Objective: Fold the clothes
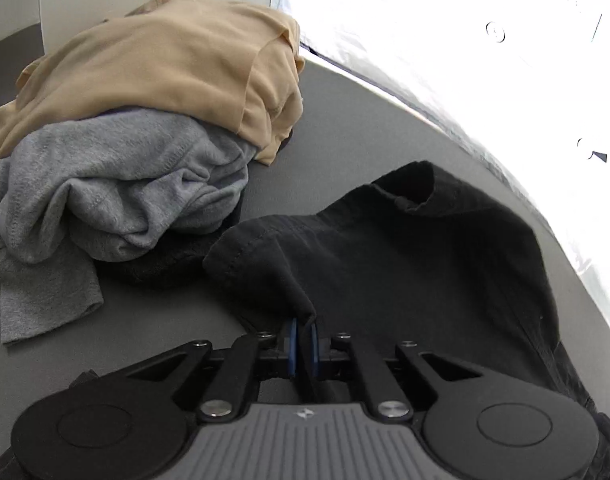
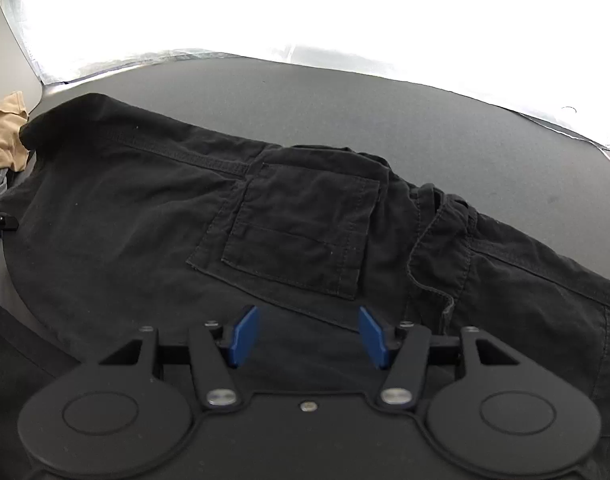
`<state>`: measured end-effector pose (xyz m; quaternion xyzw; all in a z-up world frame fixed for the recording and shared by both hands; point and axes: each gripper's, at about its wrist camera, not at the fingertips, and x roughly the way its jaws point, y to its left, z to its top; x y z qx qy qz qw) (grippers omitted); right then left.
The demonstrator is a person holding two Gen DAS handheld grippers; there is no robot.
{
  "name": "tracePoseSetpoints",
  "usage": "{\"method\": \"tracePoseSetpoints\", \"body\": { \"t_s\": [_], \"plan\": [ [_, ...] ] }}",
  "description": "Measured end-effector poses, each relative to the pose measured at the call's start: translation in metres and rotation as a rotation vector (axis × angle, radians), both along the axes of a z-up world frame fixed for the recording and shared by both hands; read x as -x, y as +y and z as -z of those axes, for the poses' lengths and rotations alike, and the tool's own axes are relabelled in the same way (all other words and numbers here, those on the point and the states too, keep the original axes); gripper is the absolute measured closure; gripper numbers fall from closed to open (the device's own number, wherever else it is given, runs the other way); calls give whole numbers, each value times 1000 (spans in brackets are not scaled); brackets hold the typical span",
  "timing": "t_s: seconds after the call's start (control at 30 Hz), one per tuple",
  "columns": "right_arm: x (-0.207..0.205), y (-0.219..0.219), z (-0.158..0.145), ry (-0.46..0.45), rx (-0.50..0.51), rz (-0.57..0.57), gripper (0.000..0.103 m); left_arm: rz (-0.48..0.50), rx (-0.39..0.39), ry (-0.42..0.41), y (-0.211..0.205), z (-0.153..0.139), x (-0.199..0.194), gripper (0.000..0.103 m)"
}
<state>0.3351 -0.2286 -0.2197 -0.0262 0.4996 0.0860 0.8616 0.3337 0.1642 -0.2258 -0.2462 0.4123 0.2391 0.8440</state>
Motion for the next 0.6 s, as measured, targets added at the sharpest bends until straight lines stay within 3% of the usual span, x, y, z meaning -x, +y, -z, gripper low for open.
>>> {"method": "tracePoseSetpoints", "body": {
  "t_s": [0.13,0.23,0.3,0.37,0.43,0.53,0.6],
  "plan": [
    [2,-3,-2,-11,10,26,46,39,-134,25,-21,-35,28,99],
    [4,-7,7,16,26,46,46,59,-208,114,-29,-29,40,97],
    [5,-10,10,30,38,54,46,78,-272,172,-35,-26,46,87],
    [4,-13,10,30,50,56,46,94,-386,223,-41,-31,47,84],
    [2,-16,9,22,59,60,44,131,-450,186,-46,-41,47,69],
    [-3,-25,10,14,71,87,42,240,-430,69,-50,-53,34,49],
    [-6,-34,10,3,82,120,42,316,-409,26,-63,-54,18,43]
  ]
}}
